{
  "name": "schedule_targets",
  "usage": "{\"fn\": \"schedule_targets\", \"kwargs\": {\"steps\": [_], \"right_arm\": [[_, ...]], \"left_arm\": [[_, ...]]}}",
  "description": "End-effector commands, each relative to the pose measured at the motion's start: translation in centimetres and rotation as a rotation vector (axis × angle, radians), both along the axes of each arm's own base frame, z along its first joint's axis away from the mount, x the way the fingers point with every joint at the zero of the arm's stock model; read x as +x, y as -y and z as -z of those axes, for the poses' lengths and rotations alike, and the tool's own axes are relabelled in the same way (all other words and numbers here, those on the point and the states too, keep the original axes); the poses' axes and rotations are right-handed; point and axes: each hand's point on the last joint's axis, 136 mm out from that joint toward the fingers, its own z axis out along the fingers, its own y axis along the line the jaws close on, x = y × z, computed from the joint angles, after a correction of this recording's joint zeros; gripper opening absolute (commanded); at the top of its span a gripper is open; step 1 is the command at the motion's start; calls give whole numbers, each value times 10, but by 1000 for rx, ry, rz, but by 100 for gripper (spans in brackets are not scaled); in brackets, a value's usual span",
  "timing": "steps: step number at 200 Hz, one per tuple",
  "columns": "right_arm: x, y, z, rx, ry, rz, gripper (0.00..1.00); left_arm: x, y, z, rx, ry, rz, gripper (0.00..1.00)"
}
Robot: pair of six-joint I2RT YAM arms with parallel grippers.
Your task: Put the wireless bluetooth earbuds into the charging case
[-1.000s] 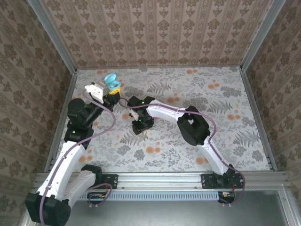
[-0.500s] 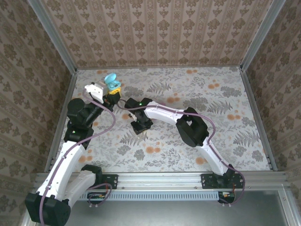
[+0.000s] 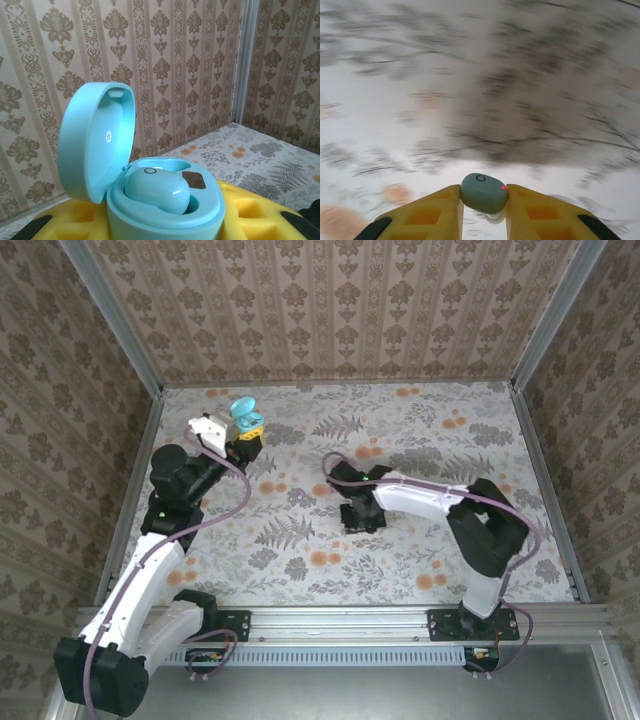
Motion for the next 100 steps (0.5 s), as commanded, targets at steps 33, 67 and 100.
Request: {"fn": "schedule_targets", "kwargs": {"steps": [33,67,100], "right_arm": [[-7,20,18,40,31,251,32],[-11,-3,15,160,-11,222,39],[-18,-16,5,210,-48,166,41]], "left_arm": [[-4,16,-29,-38,67,63,34],[-3,20,-29,-33,65,73,34],[-2,20,-28,-32,63,69,34]]}}
